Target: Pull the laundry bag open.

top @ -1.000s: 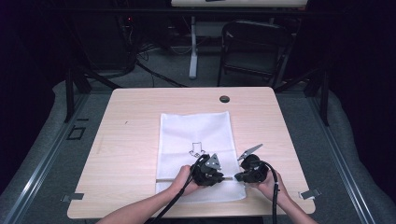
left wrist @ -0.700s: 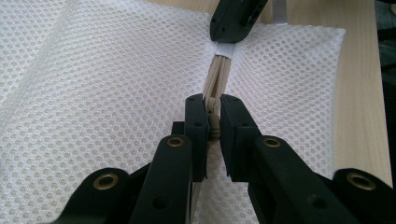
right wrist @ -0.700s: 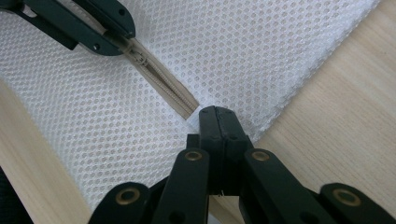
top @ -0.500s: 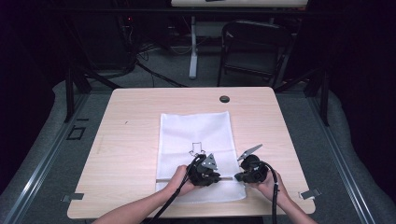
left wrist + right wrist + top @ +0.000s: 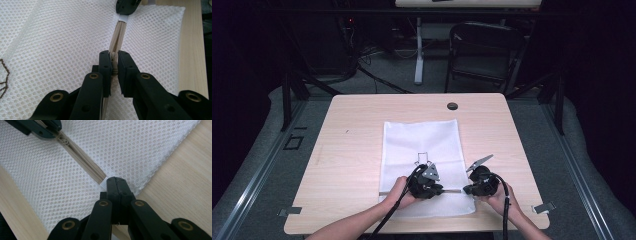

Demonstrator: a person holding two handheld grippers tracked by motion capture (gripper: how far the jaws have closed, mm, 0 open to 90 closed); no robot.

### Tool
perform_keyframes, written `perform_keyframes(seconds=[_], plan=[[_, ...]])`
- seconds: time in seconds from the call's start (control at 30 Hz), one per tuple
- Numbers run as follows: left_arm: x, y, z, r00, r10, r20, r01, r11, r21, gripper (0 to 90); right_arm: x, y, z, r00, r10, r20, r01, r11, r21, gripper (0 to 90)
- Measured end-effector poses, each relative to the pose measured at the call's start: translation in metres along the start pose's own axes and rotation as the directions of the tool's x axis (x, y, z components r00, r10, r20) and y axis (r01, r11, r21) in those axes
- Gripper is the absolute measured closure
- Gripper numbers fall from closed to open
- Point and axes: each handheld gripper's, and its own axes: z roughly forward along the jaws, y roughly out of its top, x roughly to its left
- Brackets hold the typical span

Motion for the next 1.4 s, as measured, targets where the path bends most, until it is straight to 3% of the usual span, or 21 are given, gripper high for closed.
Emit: perform_keyframes(seconds=[0.87,1.03,1.07,1.1,1.2,1.4], plan=[[0.004,-0.011,-0.014,1.0,-0.001,0.0,0.001,1.0,0.006,82.3,0.0,0.0,0.0,1.0,0.003,0.007,-0.003,1.0,0.0,90.0],[0.003,-0.013,-0.017,1.0,0.001,0.009,-0.001,0.9999,-0.017,82.3,0.001,0.0,0.0,0.9999,0.0,0.015,0.0,1.0,0.004,90.0],[0.001,-0.013,-0.018,0.9999,0.006,-0.011,-0.006,1.0,0.001,82.3,0.0,0.0,0.0,0.9999,-0.003,0.012,0.003,1.0,0.002,90.0],[0.003,-0.014,-0.018,0.9999,0.002,0.01,-0.001,0.9999,-0.014,82.3,0.0,0.0,0.0,0.9999,-0.002,0.012,0.002,1.0,0.001,90.0],[0.003,-0.015,-0.021,1.0,0.001,-0.003,-0.001,1.0,-0.004,82.3,0.001,0.0,0.0,0.9999,0.005,0.011,-0.005,1.0,0.005,90.0],[0.005,-0.018,-0.023,1.0,0.002,0.007,-0.002,1.0,-0.006,82.3,0.001,0.0,0.0,0.9999,0.008,0.009,-0.008,1.0,0.0,90.0]])
